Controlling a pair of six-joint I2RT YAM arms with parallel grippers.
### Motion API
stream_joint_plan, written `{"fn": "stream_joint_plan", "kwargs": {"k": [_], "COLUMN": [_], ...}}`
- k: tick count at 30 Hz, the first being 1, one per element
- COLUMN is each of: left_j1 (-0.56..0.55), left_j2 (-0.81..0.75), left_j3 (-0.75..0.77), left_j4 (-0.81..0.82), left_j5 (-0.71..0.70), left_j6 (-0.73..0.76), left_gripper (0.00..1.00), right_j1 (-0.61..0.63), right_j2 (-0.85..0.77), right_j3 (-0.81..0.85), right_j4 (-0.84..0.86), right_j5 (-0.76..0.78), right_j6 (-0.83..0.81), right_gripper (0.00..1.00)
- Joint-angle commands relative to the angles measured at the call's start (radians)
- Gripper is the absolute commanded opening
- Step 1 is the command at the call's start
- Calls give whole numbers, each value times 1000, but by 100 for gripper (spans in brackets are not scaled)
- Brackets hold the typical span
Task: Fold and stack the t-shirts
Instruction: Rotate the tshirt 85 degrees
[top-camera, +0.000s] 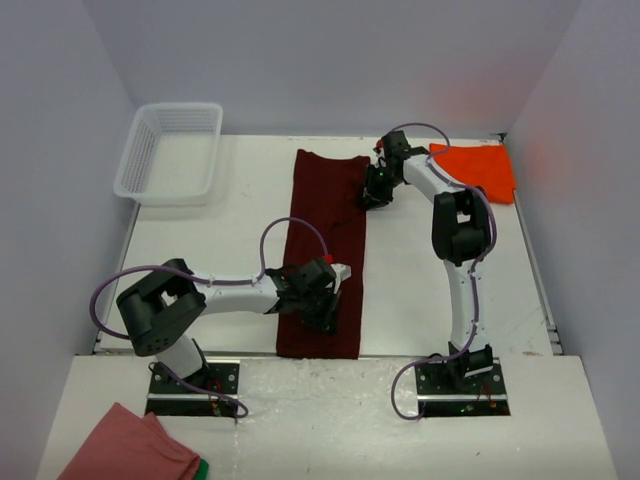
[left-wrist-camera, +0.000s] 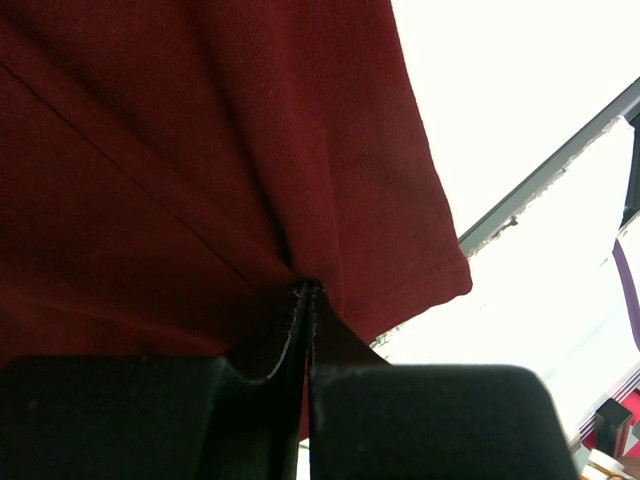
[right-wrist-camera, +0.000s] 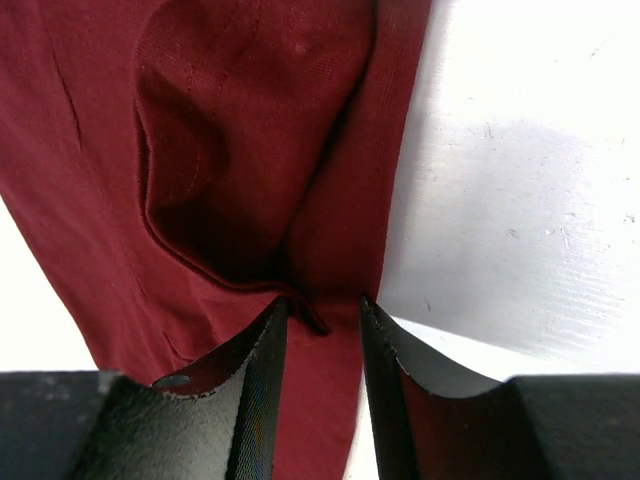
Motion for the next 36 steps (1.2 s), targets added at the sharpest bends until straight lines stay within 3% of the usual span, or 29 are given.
{"fn": "stream_joint_plan", "kwargs": {"k": [1, 11, 36], "left_j1": [-4, -4, -4], "left_j2": [-4, 27, -3], "left_j3": [20, 17, 11], "left_j4": [-51, -30, -20], "left_j5": [-19, -10, 9], "left_j6": [17, 19, 5], "left_gripper": [0, 0, 0], "right_j1": [5, 5, 35], "right_j2": [-75, -196, -84], "right_j3": [-24, -67, -15], "right_j4": [28, 27, 14], "right_j5": [6, 100, 18], "right_j6": [-22, -37, -33], "right_gripper": [36, 39, 38]}}
